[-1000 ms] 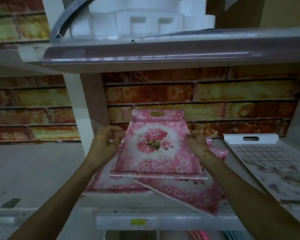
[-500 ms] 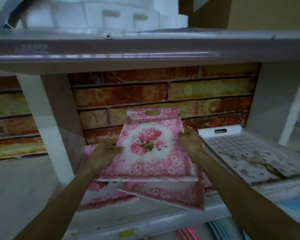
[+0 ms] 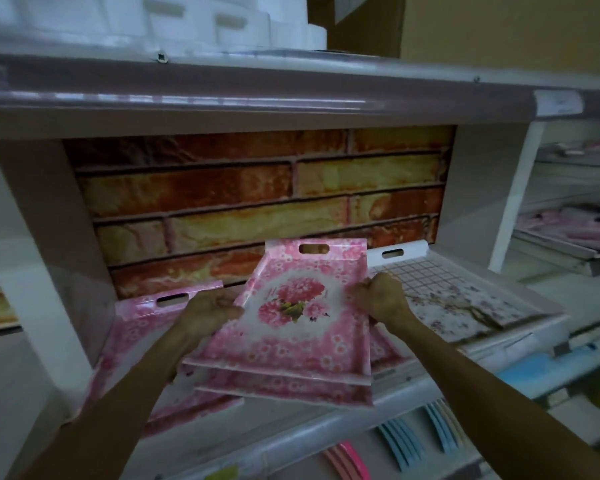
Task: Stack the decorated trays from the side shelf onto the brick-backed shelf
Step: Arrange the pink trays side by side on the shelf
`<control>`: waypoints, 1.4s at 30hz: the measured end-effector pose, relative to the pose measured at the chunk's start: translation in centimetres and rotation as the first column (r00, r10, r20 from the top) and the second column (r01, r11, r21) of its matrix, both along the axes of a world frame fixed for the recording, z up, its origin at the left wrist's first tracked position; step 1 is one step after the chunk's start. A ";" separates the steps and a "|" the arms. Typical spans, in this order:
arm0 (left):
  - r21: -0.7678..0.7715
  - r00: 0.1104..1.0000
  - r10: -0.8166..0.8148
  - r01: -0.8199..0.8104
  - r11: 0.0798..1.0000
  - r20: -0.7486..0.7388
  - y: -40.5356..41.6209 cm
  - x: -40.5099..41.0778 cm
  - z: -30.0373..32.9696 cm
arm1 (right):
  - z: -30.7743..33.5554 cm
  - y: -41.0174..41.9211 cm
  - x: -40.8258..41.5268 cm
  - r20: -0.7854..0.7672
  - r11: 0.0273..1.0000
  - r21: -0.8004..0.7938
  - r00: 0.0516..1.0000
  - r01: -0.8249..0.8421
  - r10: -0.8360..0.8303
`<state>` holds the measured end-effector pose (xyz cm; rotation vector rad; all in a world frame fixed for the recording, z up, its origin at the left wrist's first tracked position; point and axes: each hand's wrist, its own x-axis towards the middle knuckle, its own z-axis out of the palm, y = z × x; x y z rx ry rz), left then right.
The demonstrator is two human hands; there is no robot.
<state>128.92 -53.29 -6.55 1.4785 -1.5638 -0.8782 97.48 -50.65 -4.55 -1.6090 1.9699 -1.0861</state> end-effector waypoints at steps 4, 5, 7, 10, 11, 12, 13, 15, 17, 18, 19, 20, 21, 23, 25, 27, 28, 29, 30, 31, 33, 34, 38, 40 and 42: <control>0.039 0.999 -0.009 0.008 0.999 0.039 -0.1 -0.2 -1.2 | -1.4 0.4 0.0 -0.005 0.998 0.061 1.000 0.002 -0.001; 0.052 0.999 -0.008 0.006 0.999 0.042 -0.1 -0.2 -1.6 | -1.8 0.4 0.0 -0.004 0.997 0.073 1.000 -0.004 0.005; 0.071 0.996 -0.008 0.002 0.997 0.088 -0.2 -0.1 -2.2 | -2.4 0.7 0.2 -0.049 0.996 0.087 0.999 -0.014 0.019; 0.083 0.983 -0.022 0.006 0.997 0.184 -0.3 0.3 -2.9 | -3.2 0.8 0.3 -0.109 0.992 0.124 0.993 -0.018 0.031; 0.078 0.975 -0.023 0.006 0.997 0.221 -0.4 0.4 -3.2 | -3.4 0.8 0.3 -0.119 0.991 0.134 0.993 -0.008 0.025; 0.070 0.966 -0.021 0.003 0.998 0.258 -0.4 0.5 -3.3 | -3.6 0.7 0.3 -0.136 0.990 0.143 0.991 0.004 0.016; 0.062 0.957 -0.019 0.001 0.998 0.289 -0.4 0.5 -3.5 | -3.6 0.7 0.3 -0.162 0.988 0.152 0.987 0.013 0.012; 0.057 0.947 -0.017 -0.002 0.998 0.322 -0.4 0.4 -3.6 | -3.8 0.7 0.4 -0.212 0.985 0.172 0.977 0.014 0.023; 0.058 0.947 -0.013 -0.006 0.998 0.321 -0.5 0.3 -3.6 | -3.8 0.6 0.4 -0.249 0.984 0.177 0.968 0.007 0.038; 0.062 0.944 -0.016 -0.004 0.998 0.330 -0.4 0.2 -3.5 | -3.8 0.5 0.3 -0.260 0.984 0.176 0.965 0.003 0.043; 0.065 0.937 -0.025 0.002 0.998 0.347 -0.4 0.1 -3.5 | -3.9 0.4 0.2 -0.270 0.985 0.174 0.962 0.000 0.047; 0.070 0.928 -0.035 0.010 0.998 0.372 -0.3 -0.1 -3.5 | -3.8 0.3 0.2 -0.280 0.984 0.176 0.959 -0.001 0.052; 0.070 0.919 -0.044 0.018 0.997 0.391 -0.2 -0.3 -3.5 | -3.8 0.2 0.1 -0.297 0.984 0.181 0.953 -0.002 0.056; 0.062 0.912 -0.052 0.029 0.998 0.407 -0.1 -0.6 -3.7 | -3.8 0.1 0.0 -0.338 0.982 0.189 0.939 0.003 0.062; 0.050 0.897 -0.054 0.036 0.998 0.439 -0.1 -0.8 -3.8 | -3.9 0.0 -0.1 -0.394 0.982 0.188 0.917 0.009 0.067; 0.055 0.878 -0.062 0.041 0.998 0.475 0.0 -0.7 -3.7 | -4.0 0.0 -0.1 -0.429 0.982 0.187 0.901 0.011 0.071; 0.063 0.873 -0.069 0.045 0.997 0.483 0.0 -0.6 -3.6 | -4.0 -0.1 -0.1 -0.433 0.982 0.188 0.898 0.012 0.072; 0.077 0.870 -0.082 0.051 0.996 0.486 0.0 -0.6 -3.5 | -4.1 -0.1 -0.1 -0.433 0.981 0.193 0.898 0.010 0.076; 0.092 0.865 -0.095 0.056 0.994 0.493 0.0 -0.7 -3.5 | -4.2 -0.2 -0.2 -0.429 0.980 0.199 0.900 0.010 0.078; 0.102 0.854 -0.104 0.060 0.993 0.510 0.1 -0.8 -3.4 | -4.2 -0.2 -0.4 -0.422 0.979 0.205 0.903 0.009 0.080; 0.106 0.839 -0.105 0.057 0.993 0.534 0.4 -1.1 -3.4 | -4.1 -0.2 -0.8 -0.393 0.978 0.208 0.915 -0.007 0.090; 0.111 0.844 -0.104 0.054 0.992 0.525 0.4 -1.2 -3.4 | -4.1 -0.1 -1.1 -0.366 0.979 0.205 0.925 -0.020 0.096; 0.155 0.893 -0.114 0.050 0.987 0.435 0.7 -1.3 -3.3 | -4.6 -0.2 -1.6 -0.234 0.977 0.210 0.968 -0.043 0.093; 0.196 0.916 -0.134 0.062 0.979 0.378 0.8 -1.5 -3.2 | -4.9 -0.2 -1.3 -0.150 0.972 0.227 0.984 -0.064 0.100; 0.214 0.935 -0.130 0.060 0.975 0.330 1.3 -1.7 -2.9 | -5.1 -0.3 -0.9 -0.118 0.974 0.216 0.988 -0.071 0.098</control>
